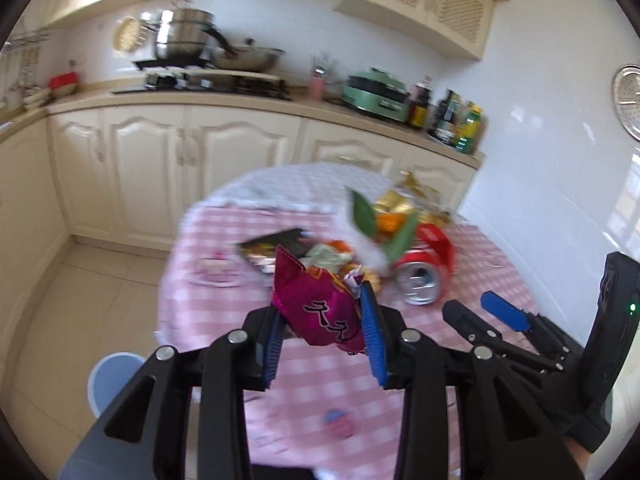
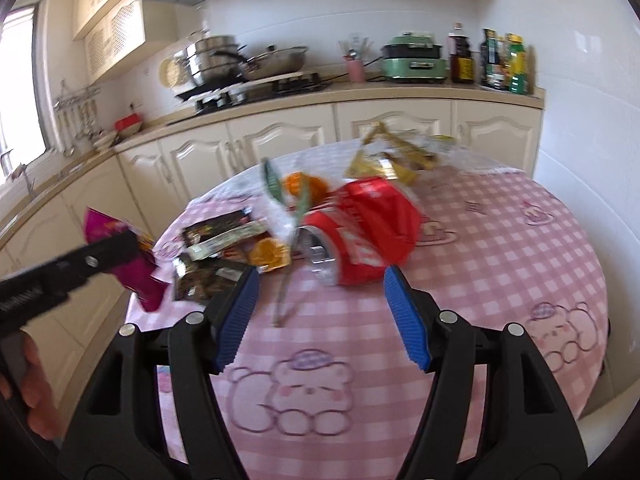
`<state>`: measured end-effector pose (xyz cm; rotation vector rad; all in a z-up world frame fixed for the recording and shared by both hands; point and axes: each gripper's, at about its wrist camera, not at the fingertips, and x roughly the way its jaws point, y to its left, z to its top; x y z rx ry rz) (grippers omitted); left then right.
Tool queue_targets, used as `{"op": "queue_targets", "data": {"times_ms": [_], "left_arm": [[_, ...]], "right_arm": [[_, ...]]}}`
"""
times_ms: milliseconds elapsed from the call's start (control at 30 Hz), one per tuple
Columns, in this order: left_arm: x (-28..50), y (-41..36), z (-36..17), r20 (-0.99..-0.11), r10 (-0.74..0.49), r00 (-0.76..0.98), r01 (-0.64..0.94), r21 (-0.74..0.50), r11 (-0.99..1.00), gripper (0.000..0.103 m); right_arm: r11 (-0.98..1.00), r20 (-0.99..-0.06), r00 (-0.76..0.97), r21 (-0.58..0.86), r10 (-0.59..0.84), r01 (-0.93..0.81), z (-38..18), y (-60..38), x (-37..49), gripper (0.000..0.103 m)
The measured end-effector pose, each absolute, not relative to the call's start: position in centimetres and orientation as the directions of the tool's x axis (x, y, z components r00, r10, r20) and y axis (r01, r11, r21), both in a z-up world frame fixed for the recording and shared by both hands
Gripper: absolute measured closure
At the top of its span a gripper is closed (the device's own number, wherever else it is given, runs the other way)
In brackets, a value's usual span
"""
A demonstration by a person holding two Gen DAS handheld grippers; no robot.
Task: Collect trash
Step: 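Grasp the black snack packet with the right gripper while the left holds the pink wrapper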
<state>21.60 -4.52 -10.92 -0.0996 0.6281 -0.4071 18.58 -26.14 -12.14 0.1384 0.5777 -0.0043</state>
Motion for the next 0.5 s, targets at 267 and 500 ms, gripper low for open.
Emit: {"op": "queue_targets", "data": {"times_ms": [267,500], "left_arm": [[20.5,1.7,-12.5,-0.568,-0.303,0.765,0.215,-0.219,0.952,0.068],[20.8,5.1,-14.2,-0.587,-0.274,0.762,0.150,-0.252,0.956,0.068]], "right_arm": [[0.993,-0.637,0.765,0.006,0.097,-0.121,-13.7,-19.0,22.5,0.030],[0.977,-0.733,0.680,-0.123,0.029,-0.174,-15.6,-15.6,26.7,0.025]]}}
